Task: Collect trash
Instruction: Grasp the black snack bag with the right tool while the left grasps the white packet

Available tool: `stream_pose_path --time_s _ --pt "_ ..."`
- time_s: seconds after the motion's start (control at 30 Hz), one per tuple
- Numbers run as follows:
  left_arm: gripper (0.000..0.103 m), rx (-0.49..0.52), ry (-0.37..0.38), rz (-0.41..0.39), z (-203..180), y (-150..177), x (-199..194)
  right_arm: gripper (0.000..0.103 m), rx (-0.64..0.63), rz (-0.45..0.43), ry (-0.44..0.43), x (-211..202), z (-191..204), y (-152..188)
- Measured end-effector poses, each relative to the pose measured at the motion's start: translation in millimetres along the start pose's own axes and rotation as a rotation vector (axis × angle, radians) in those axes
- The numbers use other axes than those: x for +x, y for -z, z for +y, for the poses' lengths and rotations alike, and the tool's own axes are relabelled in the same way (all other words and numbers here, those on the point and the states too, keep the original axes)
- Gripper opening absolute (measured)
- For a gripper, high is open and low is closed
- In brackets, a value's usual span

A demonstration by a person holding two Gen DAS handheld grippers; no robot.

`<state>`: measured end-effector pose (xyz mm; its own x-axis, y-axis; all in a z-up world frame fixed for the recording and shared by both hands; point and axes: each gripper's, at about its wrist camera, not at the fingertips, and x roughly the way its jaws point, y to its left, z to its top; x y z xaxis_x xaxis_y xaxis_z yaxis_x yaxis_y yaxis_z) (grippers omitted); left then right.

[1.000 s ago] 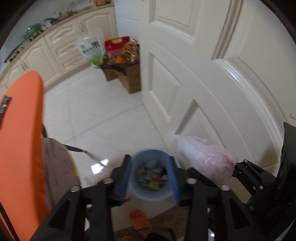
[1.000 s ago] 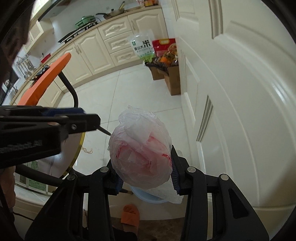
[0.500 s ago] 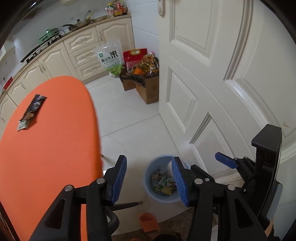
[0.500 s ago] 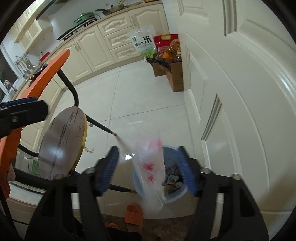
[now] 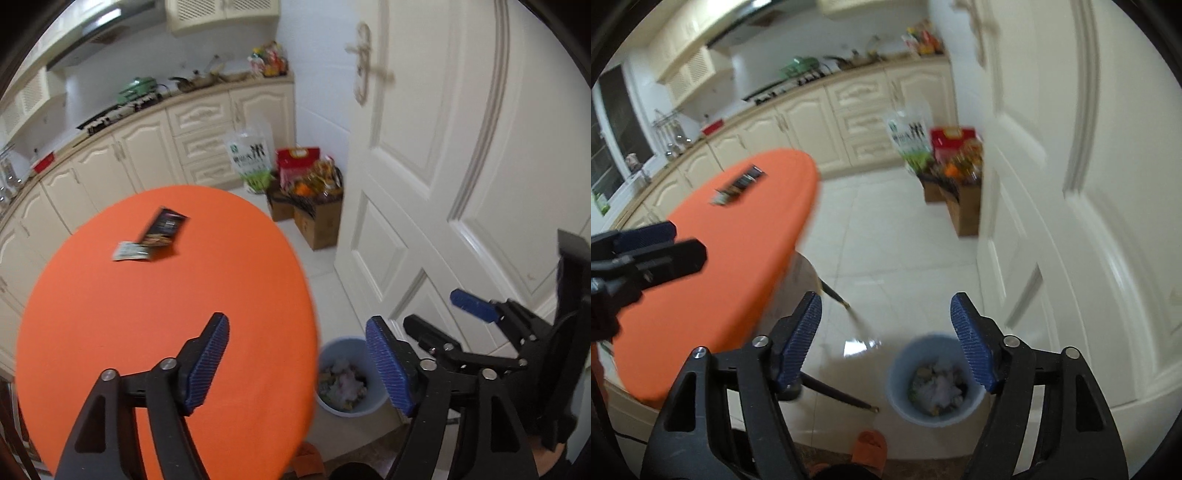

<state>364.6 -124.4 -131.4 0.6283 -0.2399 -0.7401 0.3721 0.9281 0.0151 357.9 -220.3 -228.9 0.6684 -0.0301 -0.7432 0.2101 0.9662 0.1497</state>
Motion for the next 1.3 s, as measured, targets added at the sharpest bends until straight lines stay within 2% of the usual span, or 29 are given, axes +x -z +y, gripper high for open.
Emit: stream_pose_path --time_s 0.13,0.27,0.33,0.47,0.6,0.8,0.97,1.1,1.2,1.3 --pt "0.081 -0.031 -0.045 -0.050 38 10 -39 0.073 -0.062 -0.037 -0.044 -13 45 -27" --pt "0.086 -0.097 -0.097 -0.099 81 15 -68 0.074 -0.113 -0.047 -0.088 -8 91 -55" --pt "0.089 -0.150 -0.160 -0.125 110 13 -77 0.076 -0.137 -0.048 -0.110 0 115 -68" --pt "0.090 -0.233 -0.234 -0.159 148 11 -84 0.077 -0.163 -0.014 -0.134 34 160 -91" --pt "0.090 -0.268 -0.314 -0.155 176 5 -70 0.077 -0.167 0.038 -0.140 81 197 -112" --pt "0.090 -0.351 -0.277 -0.095 224 -3 -26 0.077 -0.133 0.128 -0.144 163 233 -140" --pt "0.090 -0.379 -0.305 -0.032 253 -10 7 0.073 -0.155 0.194 -0.077 227 250 -150" --pt "0.090 -0.380 -0.289 0.007 262 -21 27 0.071 -0.215 0.204 -0.018 249 256 -150" --pt "0.090 -0.381 -0.259 0.031 268 -39 45 0.056 -0.262 0.189 0.026 249 259 -152" --pt "0.090 -0.364 -0.256 0.042 276 -49 52 0.052 -0.289 0.189 0.021 245 253 -150"
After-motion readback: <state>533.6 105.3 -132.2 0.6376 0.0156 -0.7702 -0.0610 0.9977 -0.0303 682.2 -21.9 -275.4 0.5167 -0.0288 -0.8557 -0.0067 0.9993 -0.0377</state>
